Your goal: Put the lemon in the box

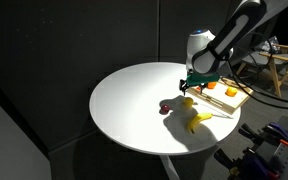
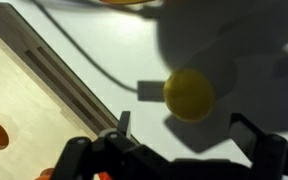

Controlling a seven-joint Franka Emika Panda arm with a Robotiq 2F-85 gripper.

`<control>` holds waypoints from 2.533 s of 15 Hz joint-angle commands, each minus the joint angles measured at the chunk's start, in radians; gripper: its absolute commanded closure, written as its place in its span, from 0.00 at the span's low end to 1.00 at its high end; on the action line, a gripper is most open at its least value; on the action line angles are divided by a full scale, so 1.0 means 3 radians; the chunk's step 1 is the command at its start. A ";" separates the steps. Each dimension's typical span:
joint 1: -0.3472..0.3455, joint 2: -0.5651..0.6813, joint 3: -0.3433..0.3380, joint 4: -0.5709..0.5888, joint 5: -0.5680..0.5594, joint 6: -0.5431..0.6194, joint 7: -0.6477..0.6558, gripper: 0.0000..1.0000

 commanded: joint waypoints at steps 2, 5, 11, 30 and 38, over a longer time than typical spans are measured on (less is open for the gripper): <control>-0.0038 0.0087 0.0013 -0.0015 -0.0034 0.0194 -0.0035 0.00; -0.0002 0.0161 -0.0019 -0.0009 -0.0043 0.0292 -0.0031 0.00; 0.0039 0.0263 -0.0063 -0.0013 -0.0041 0.0385 -0.0046 0.00; 0.0133 0.0113 -0.0086 -0.0090 -0.0057 0.0238 -0.0123 0.66; 0.0009 -0.0501 0.0175 -0.0301 0.0083 0.0075 -0.0415 0.66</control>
